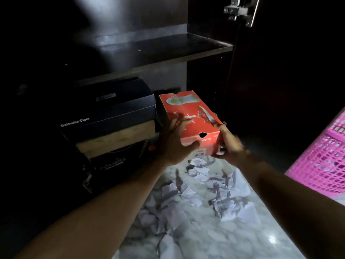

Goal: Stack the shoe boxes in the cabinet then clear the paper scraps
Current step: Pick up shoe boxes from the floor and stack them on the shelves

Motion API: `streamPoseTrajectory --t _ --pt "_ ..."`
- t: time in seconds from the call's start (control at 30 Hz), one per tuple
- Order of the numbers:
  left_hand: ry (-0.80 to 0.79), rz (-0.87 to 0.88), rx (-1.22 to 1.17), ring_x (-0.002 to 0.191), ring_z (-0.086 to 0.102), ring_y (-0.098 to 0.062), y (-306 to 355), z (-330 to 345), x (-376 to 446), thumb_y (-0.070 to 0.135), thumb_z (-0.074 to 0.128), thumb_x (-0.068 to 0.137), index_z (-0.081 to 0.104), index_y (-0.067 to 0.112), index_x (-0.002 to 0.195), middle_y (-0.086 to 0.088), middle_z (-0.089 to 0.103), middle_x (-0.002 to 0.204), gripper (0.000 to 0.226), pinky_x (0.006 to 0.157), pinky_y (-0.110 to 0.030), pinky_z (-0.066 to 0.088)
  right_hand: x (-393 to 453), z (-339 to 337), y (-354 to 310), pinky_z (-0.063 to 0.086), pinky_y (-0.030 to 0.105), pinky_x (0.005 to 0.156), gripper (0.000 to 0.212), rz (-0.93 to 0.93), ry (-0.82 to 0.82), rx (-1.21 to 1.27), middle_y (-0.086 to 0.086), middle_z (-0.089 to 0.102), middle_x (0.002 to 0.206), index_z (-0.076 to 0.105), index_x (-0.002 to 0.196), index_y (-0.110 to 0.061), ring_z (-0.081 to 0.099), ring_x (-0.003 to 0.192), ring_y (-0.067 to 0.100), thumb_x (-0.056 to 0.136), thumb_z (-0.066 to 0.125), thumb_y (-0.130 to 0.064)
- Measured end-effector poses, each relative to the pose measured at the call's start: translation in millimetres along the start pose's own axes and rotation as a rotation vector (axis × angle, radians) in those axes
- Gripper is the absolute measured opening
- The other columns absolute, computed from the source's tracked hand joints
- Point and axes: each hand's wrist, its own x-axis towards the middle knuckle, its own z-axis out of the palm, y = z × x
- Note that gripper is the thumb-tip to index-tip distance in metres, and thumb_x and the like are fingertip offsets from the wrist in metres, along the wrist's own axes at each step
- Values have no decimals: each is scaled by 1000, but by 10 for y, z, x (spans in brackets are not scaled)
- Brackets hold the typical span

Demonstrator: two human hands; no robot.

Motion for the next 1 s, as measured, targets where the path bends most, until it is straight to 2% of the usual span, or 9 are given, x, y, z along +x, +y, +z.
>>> streamPoseTrajectory --t 0.13,0.27,0.4,0.5,0.6,0.7,0.8,0.9,1.0 --pt "-130 81 359 149 33 -23 -330 22 154 40 67 90 44 31 151 2 41 157 66 121 -51 27 402 298 -173 60 42 71 56 -35 -9 -94 11 76 105 68 106 -16 73 90 29 81 72 -66" --pt "-42 86 479 146 40 -22 -474 55 401 28 65 94 46 33 150 6 47 154 59 118 -44 30 807 515 -179 60 48 92 118 -129 228 -249 8 71 124 59 133 -15 70 107 31 46 69 -94" --pt "-54 7 480 144 42 -22 -571 81 655 25 65 96 45 30 150 4 48 153 58 119 -40 32 1012 651 -148 59 47 96 87 -238 254 -283 6 75 114 67 121 -24 73 105 33 57 67 -83" --pt "-91 -46 499 142 44 -23 -612 69 827 24 65 96 44 31 149 2 46 153 58 116 -42 40 1170 728 -193 66 48 76 97 -195 160 -202 6 74 105 60 119 -24 77 83 30 46 66 -89" --pt "-100 -62 535 139 46 -25 -646 78 865 26 66 96 41 32 150 0 46 152 59 111 -41 45 1266 798 -265 67 47 73 108 -191 157 -225 9 73 110 51 126 -21 77 82 29 47 65 -93" --pt "-89 -50 557 139 46 -25 -690 99 854 28 67 95 40 33 150 0 45 151 61 107 -40 47 1198 836 -314 66 51 77 85 -174 147 -252 14 71 107 42 133 -16 77 82 33 77 72 -73" --pt "-102 -81 535 140 44 -25 -670 107 860 26 67 95 41 33 150 0 43 152 61 107 -40 47 1205 810 -315 66 49 73 82 -123 125 -259 14 74 103 44 134 -16 78 78 32 79 72 -71" --pt "-194 -126 544 144 39 -26 -618 47 894 27 69 92 38 33 150 0 40 155 66 115 -44 41 1237 755 -284 65 41 60 82 -116 86 -266 14 76 106 53 132 -15 78 75 30 77 72 -72" --pt "-276 -139 572 152 29 -29 -557 -45 870 38 71 89 32 31 152 -2 35 160 75 127 -51 19 1003 690 -308 66 45 71 85 -163 56 -304 13 71 121 51 137 -13 75 91 31 76 73 -69"
